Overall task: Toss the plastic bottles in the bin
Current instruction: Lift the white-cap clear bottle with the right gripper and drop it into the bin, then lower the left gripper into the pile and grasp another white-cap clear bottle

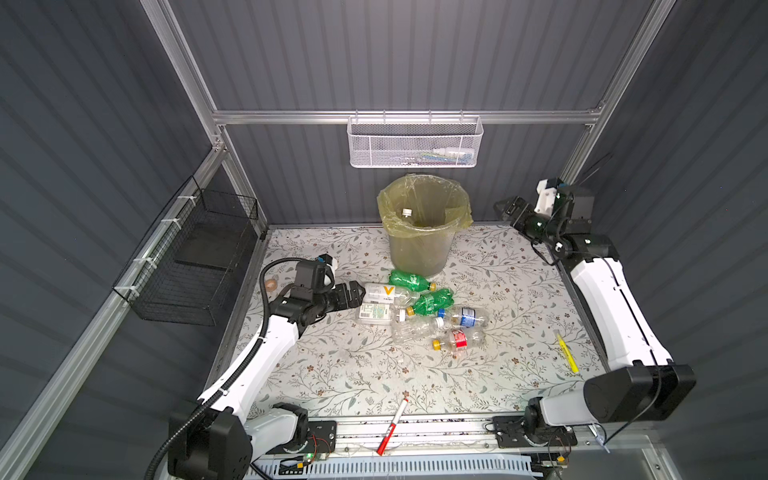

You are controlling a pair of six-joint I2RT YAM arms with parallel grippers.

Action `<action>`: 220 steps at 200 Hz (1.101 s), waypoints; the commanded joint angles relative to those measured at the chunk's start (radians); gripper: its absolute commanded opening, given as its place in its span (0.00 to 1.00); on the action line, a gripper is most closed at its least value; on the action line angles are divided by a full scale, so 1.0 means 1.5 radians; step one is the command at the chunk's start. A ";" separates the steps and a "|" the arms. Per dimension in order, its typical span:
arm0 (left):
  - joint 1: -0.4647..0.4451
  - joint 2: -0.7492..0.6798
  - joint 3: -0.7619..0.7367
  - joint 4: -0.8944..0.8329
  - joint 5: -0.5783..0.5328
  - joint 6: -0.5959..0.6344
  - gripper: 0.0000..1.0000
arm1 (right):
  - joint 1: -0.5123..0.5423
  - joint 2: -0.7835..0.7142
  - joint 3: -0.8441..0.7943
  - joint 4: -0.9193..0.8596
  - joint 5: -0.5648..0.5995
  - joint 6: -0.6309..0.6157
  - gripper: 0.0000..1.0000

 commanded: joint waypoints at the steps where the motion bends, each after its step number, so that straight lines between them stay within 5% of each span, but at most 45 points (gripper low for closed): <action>1: -0.059 0.028 0.045 -0.029 -0.031 0.076 1.00 | -0.023 -0.095 -0.092 0.039 -0.002 0.009 0.99; 52: -0.212 0.144 0.109 -0.039 -0.082 0.189 0.97 | -0.039 -0.221 -0.315 0.007 0.018 -0.044 0.99; 113: -0.345 0.302 0.186 -0.063 -0.124 0.295 0.95 | -0.066 -0.274 -0.401 -0.035 0.015 -0.081 0.99; 220: -0.388 0.455 0.243 -0.071 -0.200 0.307 0.82 | -0.079 -0.266 -0.422 0.001 -0.009 -0.081 0.99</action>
